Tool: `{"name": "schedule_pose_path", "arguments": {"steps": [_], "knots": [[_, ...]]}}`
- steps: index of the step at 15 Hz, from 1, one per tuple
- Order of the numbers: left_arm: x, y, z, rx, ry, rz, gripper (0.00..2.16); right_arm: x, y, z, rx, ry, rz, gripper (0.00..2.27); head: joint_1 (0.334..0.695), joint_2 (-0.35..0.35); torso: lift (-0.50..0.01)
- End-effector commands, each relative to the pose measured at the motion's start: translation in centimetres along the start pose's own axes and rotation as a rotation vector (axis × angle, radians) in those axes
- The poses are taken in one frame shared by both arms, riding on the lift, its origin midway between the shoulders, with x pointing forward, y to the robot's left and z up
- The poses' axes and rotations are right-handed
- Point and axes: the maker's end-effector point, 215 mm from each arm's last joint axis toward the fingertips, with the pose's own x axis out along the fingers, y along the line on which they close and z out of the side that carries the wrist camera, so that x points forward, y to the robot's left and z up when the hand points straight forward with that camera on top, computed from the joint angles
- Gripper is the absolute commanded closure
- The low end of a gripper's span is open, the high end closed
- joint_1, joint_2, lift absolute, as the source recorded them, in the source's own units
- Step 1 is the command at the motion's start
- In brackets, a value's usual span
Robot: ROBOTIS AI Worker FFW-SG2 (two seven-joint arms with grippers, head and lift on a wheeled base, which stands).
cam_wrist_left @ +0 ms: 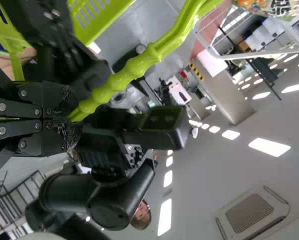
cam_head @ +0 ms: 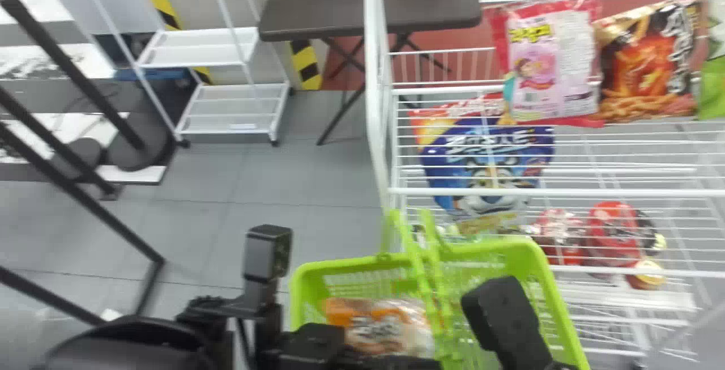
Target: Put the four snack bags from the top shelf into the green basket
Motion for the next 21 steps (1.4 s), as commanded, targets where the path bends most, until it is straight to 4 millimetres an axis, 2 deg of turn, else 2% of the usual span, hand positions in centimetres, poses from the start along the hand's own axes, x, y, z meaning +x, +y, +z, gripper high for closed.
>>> {"name": "schedule_pose_path", "arguments": {"steps": [1, 4, 6, 7, 8, 10, 11, 12, 13, 14, 16, 18, 19, 20, 21], "knots": [[-0.1, -0.3, -0.1, -0.002, -0.002, -0.008, 2.15, -1.2, -1.1, -1.7, 0.013, 0.064, -0.018, 0.00, 0.695, 0.249, -0.003], [0.1, -0.4, -0.2, -0.001, 0.002, -0.015, 2.15, -4.9, -4.3, 0.6, 0.091, -0.034, -0.036, 0.04, 0.695, 0.189, -0.003], [0.1, -0.4, -0.1, 0.001, 0.003, -0.012, 2.15, -8.6, -7.3, 3.1, 0.164, -0.146, -0.025, 0.06, 0.695, 0.125, -0.003], [0.0, -0.3, -0.1, 0.001, 0.002, -0.010, 2.15, -10.5, -9.7, 4.5, 0.198, -0.210, -0.041, 0.07, 0.695, 0.049, -0.003], [0.0, -0.3, -0.1, 0.003, 0.002, -0.009, 2.15, -12.1, -12.4, 5.8, 0.212, -0.258, -0.090, 0.07, 0.695, 0.014, -0.003], [-0.1, -0.3, -0.1, 0.003, 0.003, -0.007, 2.15, -15.3, -20.0, 9.8, 0.244, -0.370, -0.225, 0.07, 0.695, -0.071, -0.003], [-0.2, -0.3, -0.1, 0.001, 0.001, -0.004, 2.15, -16.2, -23.3, 12.0, 0.257, -0.424, -0.269, 0.07, 0.695, -0.155, -0.003], [-0.2, -0.3, -0.2, 0.000, 0.001, -0.004, 2.15, -17.1, -26.7, 15.2, 0.250, -0.516, -0.315, 0.08, 0.695, -0.192, -0.003], [-0.2, -0.3, -0.2, 0.001, 0.002, -0.005, 2.15, -18.2, -29.3, 18.5, 0.222, -0.624, -0.357, 0.08, 0.695, -0.215, -0.003], [-0.2, -0.3, -0.3, 0.000, 0.001, -0.003, 2.15, -18.4, -31.5, 21.1, 0.192, -0.684, -0.400, 0.08, 0.695, -0.230, -0.003], [-0.6, -0.1, -0.5, 0.004, -0.004, 0.008, 2.15, -16.8, -35.4, 24.5, 0.156, -0.711, -0.456, 0.08, 0.695, -0.244, -0.003], [-1.2, 0.1, -0.7, 0.002, -0.013, 0.023, 2.15, -14.6, -38.3, 27.9, 0.111, -0.735, -0.492, 0.08, 0.695, -0.235, -0.003], [-1.4, 0.2, -0.7, 0.002, -0.018, 0.025, 2.15, -12.9, -39.6, 28.8, 0.104, -0.723, -0.504, 0.08, 0.695, -0.219, -0.003], [-1.6, 0.3, -0.7, 0.009, -0.021, 0.029, 2.15, -12.1, -40.9, 29.8, 0.109, -0.727, -0.521, 0.08, 0.695, -0.209, -0.003], [-1.8, 0.5, -0.7, 0.016, -0.024, 0.032, 2.15, -10.6, -41.4, 30.8, 0.101, -0.725, -0.524, 0.08, 0.695, -0.199, -0.003]]}}
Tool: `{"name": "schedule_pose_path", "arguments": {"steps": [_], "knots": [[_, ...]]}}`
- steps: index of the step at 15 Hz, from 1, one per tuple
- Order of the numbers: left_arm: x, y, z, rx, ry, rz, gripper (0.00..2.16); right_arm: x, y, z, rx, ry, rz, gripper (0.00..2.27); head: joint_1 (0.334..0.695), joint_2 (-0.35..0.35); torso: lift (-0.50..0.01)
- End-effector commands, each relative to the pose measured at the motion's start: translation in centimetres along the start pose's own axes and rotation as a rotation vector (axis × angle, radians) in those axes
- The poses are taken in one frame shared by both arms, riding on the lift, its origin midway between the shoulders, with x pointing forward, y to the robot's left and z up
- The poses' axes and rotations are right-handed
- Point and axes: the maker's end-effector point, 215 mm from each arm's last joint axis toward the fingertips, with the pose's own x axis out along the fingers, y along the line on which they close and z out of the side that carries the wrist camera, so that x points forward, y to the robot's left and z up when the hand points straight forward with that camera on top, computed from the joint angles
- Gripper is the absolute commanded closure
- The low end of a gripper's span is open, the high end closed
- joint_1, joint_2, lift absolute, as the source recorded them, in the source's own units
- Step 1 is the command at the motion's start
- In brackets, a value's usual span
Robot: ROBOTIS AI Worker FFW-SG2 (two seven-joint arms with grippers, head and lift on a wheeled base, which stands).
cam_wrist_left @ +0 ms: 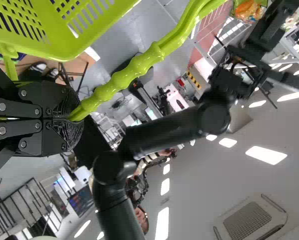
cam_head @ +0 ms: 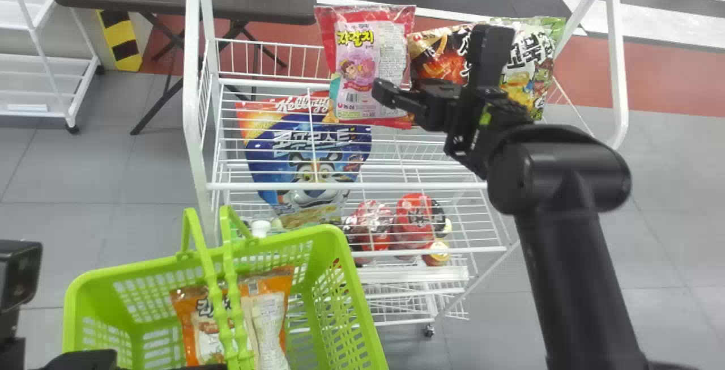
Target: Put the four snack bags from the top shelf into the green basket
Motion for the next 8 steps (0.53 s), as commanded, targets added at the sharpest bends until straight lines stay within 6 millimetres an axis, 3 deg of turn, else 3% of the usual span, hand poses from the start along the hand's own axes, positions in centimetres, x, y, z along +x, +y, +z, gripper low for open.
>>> {"name": "schedule_pose_path", "arguments": {"steps": [1, 2, 3, 6, 8], "knots": [[-0.4, 0.1, -0.1, 0.010, -0.007, -0.003, 2.15, 4.2, 0.4, -0.1, -0.033, -0.010, -0.008, 0.08, 0.695, -0.189, -0.003], [-0.6, 0.2, -0.1, 0.012, -0.009, 0.002, 2.15, 5.2, 0.6, -0.5, -0.045, 0.009, -0.010, 0.11, 0.695, -0.179, -0.003], [-0.8, 0.5, -0.1, 0.024, -0.012, 0.006, 2.15, 5.9, 0.6, -0.7, -0.060, 0.026, -0.009, 0.39, 0.695, -0.167, -0.003], [-1.1, 0.7, -0.1, 0.035, -0.019, 0.013, 2.15, 6.1, 1.2, -1.2, -0.057, 0.031, 0.005, 2.16, 0.695, -0.134, -0.003], [-1.1, 0.7, 0.0, 0.037, -0.020, 0.013, 2.15, 5.5, 1.8, -1.0, -0.052, 0.011, 0.013, 2.25, 0.695, -0.125, -0.003]]}}
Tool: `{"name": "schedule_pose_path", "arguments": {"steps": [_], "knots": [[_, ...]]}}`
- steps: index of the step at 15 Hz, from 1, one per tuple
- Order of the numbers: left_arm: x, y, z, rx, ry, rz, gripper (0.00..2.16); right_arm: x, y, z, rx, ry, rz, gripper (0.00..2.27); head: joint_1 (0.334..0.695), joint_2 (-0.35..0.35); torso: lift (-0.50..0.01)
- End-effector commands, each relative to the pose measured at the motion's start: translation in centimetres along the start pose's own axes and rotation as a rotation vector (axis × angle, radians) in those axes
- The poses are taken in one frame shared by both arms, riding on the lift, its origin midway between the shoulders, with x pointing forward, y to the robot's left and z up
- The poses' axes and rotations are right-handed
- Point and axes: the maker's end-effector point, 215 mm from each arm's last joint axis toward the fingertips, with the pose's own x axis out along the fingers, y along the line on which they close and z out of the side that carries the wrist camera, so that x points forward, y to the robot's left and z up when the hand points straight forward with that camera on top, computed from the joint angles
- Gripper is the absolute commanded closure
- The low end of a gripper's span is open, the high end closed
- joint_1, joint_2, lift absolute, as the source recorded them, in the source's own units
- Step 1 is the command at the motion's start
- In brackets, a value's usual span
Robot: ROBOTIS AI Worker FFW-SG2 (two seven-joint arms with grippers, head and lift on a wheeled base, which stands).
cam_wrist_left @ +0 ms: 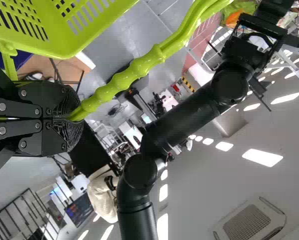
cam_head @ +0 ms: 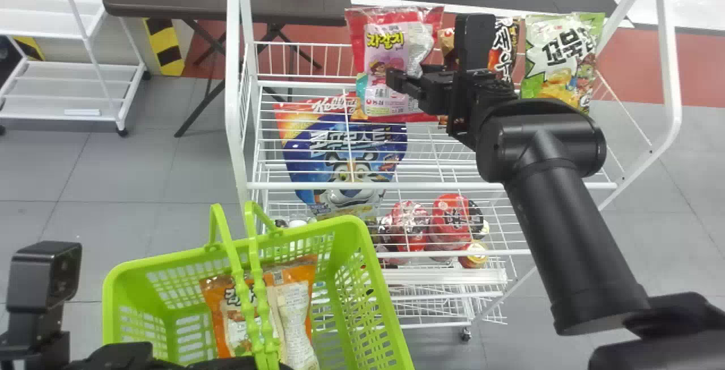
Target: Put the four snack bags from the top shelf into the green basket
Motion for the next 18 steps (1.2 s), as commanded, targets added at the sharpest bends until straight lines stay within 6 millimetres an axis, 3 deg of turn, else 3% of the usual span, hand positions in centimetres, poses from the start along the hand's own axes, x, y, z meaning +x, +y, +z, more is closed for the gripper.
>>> {"name": "schedule_pose_path", "arguments": {"steps": [1, 5, 9, 12, 14, 18], "knots": [[0.0, -0.2, 0.0, 0.001, -0.001, -0.012, 2.15, -0.8, 0.7, 0.5, 0.006, -0.026, 0.012, 2.25, 0.695, -0.123, -0.003], [0.0, -0.3, 0.1, 0.008, -0.001, -0.012, 2.15, -3.8, 2.7, 2.7, 0.037, -0.087, 0.058, 2.25, 0.695, -0.113, -0.003], [-0.1, -0.2, 0.2, 0.008, -0.001, -0.009, 2.15, -9.9, 6.6, 4.2, 0.074, -0.117, 0.135, 2.25, 0.695, -0.098, -0.003], [-0.1, -0.2, 0.4, 0.013, -0.001, -0.009, 2.15, -15.5, 10.6, 1.1, 0.123, 0.005, 0.219, 2.25, 0.695, -0.084, -0.003], [0.0, -0.1, 0.5, 0.016, -0.003, -0.011, 2.15, -19.8, 13.5, -3.8, 0.140, 0.178, 0.282, 2.25, 0.695, -0.066, -0.003], [0.3, -0.3, 0.7, 0.021, 0.000, -0.018, 2.15, -27.2, 16.8, -8.6, 0.168, 0.398, 0.368, 2.25, 0.695, -0.037, -0.003]]}}
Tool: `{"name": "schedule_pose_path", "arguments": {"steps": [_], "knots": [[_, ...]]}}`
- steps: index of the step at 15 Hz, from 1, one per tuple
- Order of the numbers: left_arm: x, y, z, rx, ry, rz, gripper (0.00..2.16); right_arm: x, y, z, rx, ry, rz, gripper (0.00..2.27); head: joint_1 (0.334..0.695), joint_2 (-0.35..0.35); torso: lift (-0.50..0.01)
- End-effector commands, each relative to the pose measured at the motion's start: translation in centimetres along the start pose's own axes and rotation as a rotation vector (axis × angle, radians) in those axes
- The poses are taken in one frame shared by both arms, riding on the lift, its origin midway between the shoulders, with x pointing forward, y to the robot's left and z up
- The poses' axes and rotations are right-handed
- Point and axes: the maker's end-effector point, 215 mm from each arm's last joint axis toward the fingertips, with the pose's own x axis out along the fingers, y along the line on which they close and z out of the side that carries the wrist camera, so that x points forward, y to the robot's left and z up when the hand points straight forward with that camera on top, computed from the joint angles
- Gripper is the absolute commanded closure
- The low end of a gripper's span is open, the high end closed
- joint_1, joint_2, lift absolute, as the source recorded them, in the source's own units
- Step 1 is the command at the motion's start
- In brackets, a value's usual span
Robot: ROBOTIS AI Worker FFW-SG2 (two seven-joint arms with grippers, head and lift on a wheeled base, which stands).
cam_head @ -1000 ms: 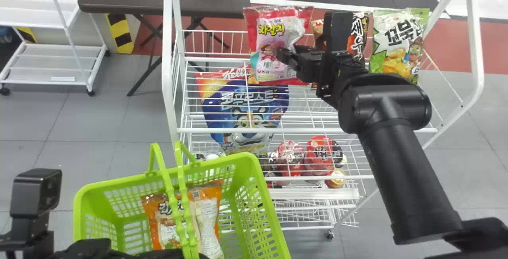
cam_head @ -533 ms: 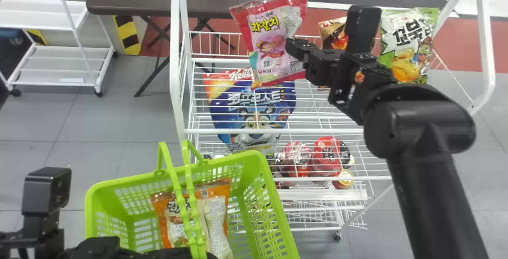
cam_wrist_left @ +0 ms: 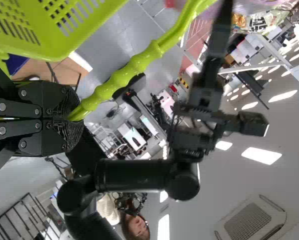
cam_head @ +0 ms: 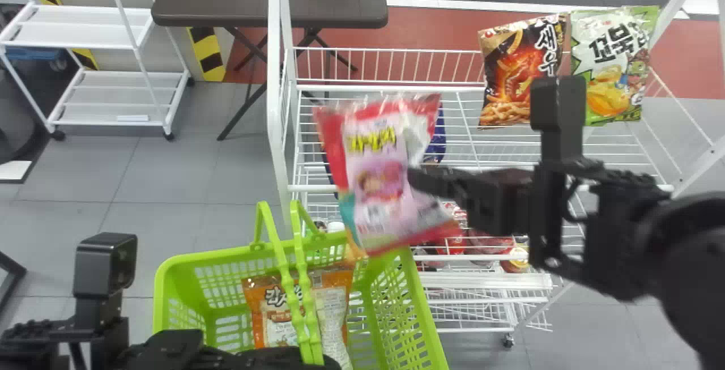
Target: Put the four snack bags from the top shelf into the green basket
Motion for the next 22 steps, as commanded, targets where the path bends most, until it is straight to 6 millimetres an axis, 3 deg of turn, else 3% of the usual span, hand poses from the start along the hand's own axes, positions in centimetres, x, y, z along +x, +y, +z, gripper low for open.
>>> {"name": "schedule_pose_path", "arguments": {"steps": [1, 3, 5, 6, 9, 15, 16, 17, 18, 19, 22], "knots": [[0.2, -0.3, 0.0, -0.002, 0.000, -0.017, 2.15, -2.4, 2.2, -2.8, 0.025, 0.082, 0.056, 2.25, 0.695, -0.037, -0.003], [0.4, -0.4, 0.0, -0.004, 0.004, -0.021, 2.15, -3.6, 2.7, -2.7, 0.009, 0.060, 0.046, 2.25, 0.695, -0.038, -0.003], [0.6, -0.6, 0.1, -0.011, 0.000, -0.027, 2.15, -4.7, 4.1, -1.3, -0.012, 0.021, 0.077, 2.25, 0.695, -0.043, -0.003], [0.9, -0.9, 0.1, -0.015, -0.001, -0.033, 2.15, -4.7, 5.3, -1.6, -0.024, 0.026, 0.102, 2.25, 0.695, -0.044, -0.003], [1.3, -1.3, 0.2, -0.016, 0.004, -0.043, 2.15, -3.5, 8.7, -5.5, -0.032, 0.109, 0.158, 2.25, 0.695, -0.007, -0.003], [1.8, -2.1, 0.3, -0.019, 0.004, -0.055, 2.15, -2.1, 11.5, -9.8, -0.083, 0.209, 0.177, 2.20, 0.695, 0.067, -0.003], [1.9, -2.2, 0.2, -0.022, 0.006, -0.058, 2.15, -2.0, 11.8, -10.3, -0.092, 0.222, 0.183, 1.98, 0.695, 0.087, -0.003], [1.9, -2.1, 0.2, -0.021, 0.008, -0.056, 2.15, -2.1, 11.9, -10.6, -0.101, 0.231, 0.188, 1.48, 0.695, 0.095, -0.003], [2.0, -2.2, 0.1, -0.022, 0.008, -0.058, 2.15, -2.2, 12.1, -10.7, -0.107, 0.234, 0.198, 0.60, 0.695, 0.102, -0.003], [2.0, -2.1, 0.2, -0.021, 0.009, -0.056, 2.15, -2.2, 12.3, -10.5, -0.112, 0.230, 0.206, 0.00, 0.695, 0.108, -0.003], [2.1, -2.1, 0.3, -0.017, 0.010, -0.058, 2.15, -3.0, 11.4, -9.1, -0.090, 0.200, 0.223, 0.06, 0.695, 0.117, -0.003]]}}
